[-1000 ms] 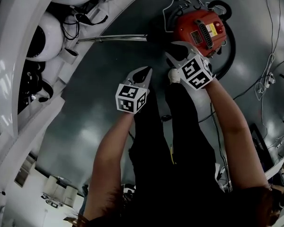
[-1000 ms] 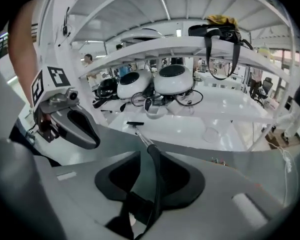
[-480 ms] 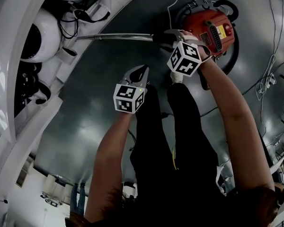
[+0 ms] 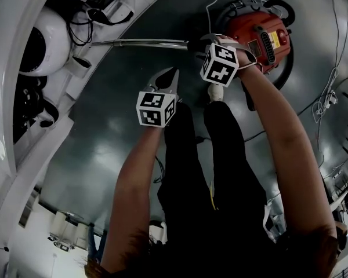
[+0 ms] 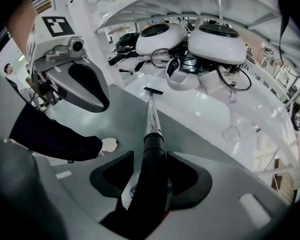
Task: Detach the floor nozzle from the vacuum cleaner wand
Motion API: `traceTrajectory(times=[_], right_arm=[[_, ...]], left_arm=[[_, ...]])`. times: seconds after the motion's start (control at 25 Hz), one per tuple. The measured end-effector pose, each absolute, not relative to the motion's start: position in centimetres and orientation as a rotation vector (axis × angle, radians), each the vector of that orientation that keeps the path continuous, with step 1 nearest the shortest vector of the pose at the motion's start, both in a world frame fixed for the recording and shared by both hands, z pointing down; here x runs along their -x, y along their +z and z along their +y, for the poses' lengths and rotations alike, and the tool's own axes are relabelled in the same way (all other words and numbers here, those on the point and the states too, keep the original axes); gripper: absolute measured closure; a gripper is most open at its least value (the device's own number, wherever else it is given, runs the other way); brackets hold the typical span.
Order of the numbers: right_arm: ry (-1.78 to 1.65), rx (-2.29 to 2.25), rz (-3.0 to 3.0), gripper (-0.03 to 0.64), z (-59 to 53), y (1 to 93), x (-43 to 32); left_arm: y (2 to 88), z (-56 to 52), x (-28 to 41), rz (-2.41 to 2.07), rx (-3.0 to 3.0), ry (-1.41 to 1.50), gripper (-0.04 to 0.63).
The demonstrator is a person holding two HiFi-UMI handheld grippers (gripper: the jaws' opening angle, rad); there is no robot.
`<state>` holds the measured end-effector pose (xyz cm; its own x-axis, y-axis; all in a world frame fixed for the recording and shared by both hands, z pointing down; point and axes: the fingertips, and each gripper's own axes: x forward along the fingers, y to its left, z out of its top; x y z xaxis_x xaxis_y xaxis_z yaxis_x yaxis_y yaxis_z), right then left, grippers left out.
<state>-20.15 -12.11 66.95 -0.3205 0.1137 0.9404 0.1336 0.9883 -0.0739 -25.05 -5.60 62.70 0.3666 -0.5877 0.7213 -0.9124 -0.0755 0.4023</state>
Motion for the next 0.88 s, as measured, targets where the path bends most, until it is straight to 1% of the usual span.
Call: traceTrajectory(times=[0.12, 0.44, 0.52, 0.64, 0.76, 0.88], right_arm=[[-0.006, 0.172, -1.898, 0.416, -12.2, 67.0, 20.2], [0.041, 0.126, -1.855, 0.41, -12.1, 67.8, 20.3], [0.045, 0.096, -1.844, 0.423, -12.4, 68.1, 20.4], [0.039, 0.061, -1.814, 0.461, -12.8, 68.5, 20.3], [0.013, 0.048, -1.79, 0.465, -12.9, 68.7, 20.2], [-0.025, 0.049, -1.798, 0.463, -12.7, 68.4, 20.2]], left_arm=[[63.3, -7.8, 25.7, -1.35, -1.745, 0.463, 0.584], [64.9, -10.6, 25.8, -1.356, -1.741, 0.536, 0.583], [65.1, -10.6, 25.8, -1.356, -1.74, 0.542, 0.576], [65.1, -10.3, 25.8, -1.346, -1.736, 0.532, 0.568], [65.1, -9.9, 26.0, -1.341, -1.737, 0.55, 0.566], [65.2, -9.7, 25.9, -1.328, -1.756, 0.584, 0.505]])
